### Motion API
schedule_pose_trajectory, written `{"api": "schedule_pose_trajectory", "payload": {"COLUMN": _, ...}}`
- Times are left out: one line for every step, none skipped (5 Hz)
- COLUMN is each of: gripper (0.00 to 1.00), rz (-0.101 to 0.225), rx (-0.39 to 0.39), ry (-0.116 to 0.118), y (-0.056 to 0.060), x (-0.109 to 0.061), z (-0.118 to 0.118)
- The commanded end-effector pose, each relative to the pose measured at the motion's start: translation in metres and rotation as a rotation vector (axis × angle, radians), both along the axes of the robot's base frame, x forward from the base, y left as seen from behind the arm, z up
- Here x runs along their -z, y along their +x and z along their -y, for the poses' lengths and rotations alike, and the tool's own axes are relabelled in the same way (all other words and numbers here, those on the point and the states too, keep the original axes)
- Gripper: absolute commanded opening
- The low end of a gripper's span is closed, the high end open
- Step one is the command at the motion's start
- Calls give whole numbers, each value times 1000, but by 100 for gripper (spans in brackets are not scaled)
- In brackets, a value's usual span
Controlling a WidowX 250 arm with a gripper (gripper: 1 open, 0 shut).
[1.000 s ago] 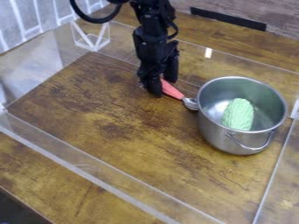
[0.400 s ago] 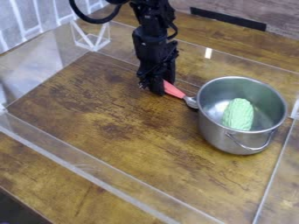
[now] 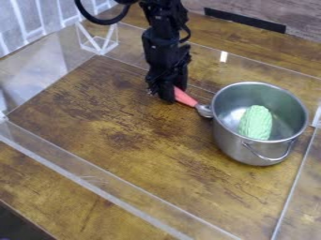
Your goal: Move the orange spoon to the left
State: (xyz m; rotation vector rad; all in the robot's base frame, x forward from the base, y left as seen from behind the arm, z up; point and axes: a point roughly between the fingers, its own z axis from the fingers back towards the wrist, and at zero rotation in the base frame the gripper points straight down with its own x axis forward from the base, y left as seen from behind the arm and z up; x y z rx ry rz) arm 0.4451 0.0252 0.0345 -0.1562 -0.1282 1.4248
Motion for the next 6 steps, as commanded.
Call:
{"api": "schedule_pose_trajectory", "payload": {"gripper": 0, "rz": 135, "rx": -26, "ry": 10, "y": 11, "x": -63, "z": -16}}
{"api": "schedule_pose_trajectory", "payload": {"gripper": 0, "rz": 140, "rx": -29, "ry": 5, "y": 11, "x": -76, "z": -19}}
{"api": "schedule_pose_trajectory", "payload": {"gripper": 0, "rz": 151, "rx": -37, "ry": -11, "y": 11, "x": -94, "z": -25}}
{"api": "schedule_pose_trajectory", "payload": {"gripper": 0, "rz": 160, "rx": -51, "ry": -33, "y": 10, "x": -113, "z": -32}}
{"api": "schedule_pose_trajectory", "payload": {"gripper": 0, "rz": 186, "rx": -90, "ry": -36, "y": 4, "x": -129, "z": -46}}
{"api": "schedule_pose_trajectory", "payload": {"gripper": 0, "rz": 209, "rx": -134, "ry": -40, "y": -4, "x": -142, "z": -60}}
